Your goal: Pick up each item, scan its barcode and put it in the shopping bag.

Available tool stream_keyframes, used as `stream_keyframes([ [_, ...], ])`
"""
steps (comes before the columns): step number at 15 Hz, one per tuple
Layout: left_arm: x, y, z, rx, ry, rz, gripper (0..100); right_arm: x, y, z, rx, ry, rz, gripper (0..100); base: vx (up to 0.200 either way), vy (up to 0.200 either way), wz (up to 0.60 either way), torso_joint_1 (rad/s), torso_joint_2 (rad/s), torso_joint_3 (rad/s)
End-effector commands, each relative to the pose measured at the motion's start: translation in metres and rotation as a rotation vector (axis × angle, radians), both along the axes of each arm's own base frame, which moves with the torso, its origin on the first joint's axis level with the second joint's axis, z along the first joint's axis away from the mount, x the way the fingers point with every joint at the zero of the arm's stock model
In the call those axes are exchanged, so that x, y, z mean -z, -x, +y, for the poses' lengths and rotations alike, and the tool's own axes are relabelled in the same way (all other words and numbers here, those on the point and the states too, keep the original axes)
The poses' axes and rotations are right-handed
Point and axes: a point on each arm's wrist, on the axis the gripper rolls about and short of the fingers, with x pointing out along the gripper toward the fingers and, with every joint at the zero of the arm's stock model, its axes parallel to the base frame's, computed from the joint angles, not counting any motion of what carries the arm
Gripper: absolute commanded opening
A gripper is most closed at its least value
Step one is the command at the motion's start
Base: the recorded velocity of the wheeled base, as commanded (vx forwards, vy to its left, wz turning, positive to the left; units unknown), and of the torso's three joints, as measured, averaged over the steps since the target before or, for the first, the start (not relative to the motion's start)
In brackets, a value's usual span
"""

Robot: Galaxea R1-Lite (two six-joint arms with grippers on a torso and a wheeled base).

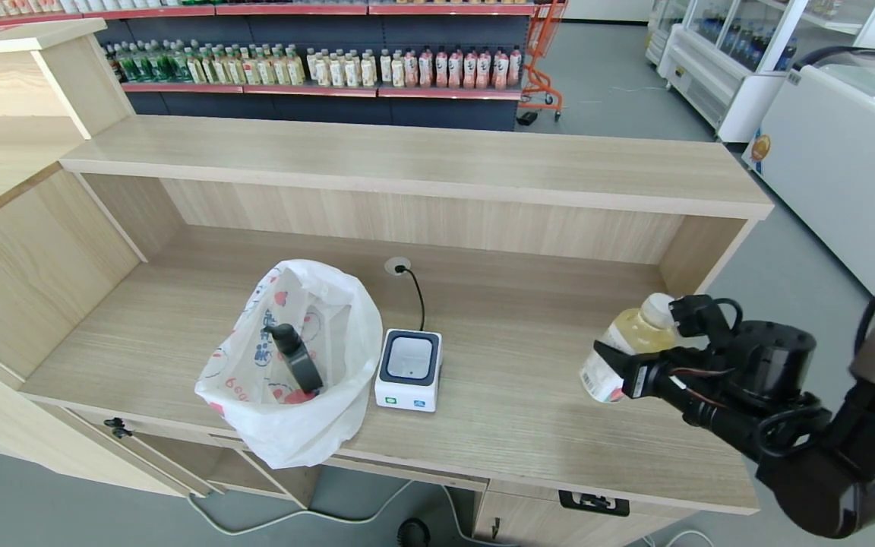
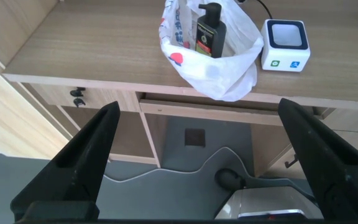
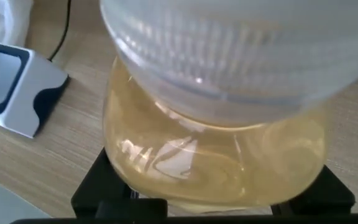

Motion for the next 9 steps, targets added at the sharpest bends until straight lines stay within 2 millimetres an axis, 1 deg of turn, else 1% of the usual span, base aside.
stream_keyframes([
  [1,0.000,0.000,0.000,0.000,0.000,0.000,100,-0.090,0.039,-0.028,-0.087,-0.153,-0.117,0,0.000,0.000,0.00,0.000,0.00,0.000],
  [3,0.000,0.000,0.000,0.000,0.000,0.000,100,-0.146,0.078,-0.032,-0.260,-0.277,-0.064,0,0.000,0.000,0.00,0.000,0.00,0.000],
  [4,0.000,0.000,0.000,0.000,0.000,0.000,100,-0.175,0.100,-0.030,-0.338,-0.337,-0.008,0,0.000,0.000,0.00,0.000,0.00,0.000],
  [5,0.000,0.000,0.000,0.000,0.000,0.000,100,-0.199,0.119,-0.023,-0.434,-0.371,0.040,0,0.000,0.000,0.00,0.000,0.00,0.000],
  [7,0.000,0.000,0.000,0.000,0.000,-0.002,100,-0.223,0.144,-0.008,-0.565,-0.389,0.058,0,0.000,0.000,0.00,0.000,0.00,0.000],
  [9,0.000,0.000,0.000,0.000,0.000,0.000,100,-0.227,0.150,-0.001,-0.620,-0.392,0.055,0,0.000,0.000,0.00,0.000,0.00,0.000],
])
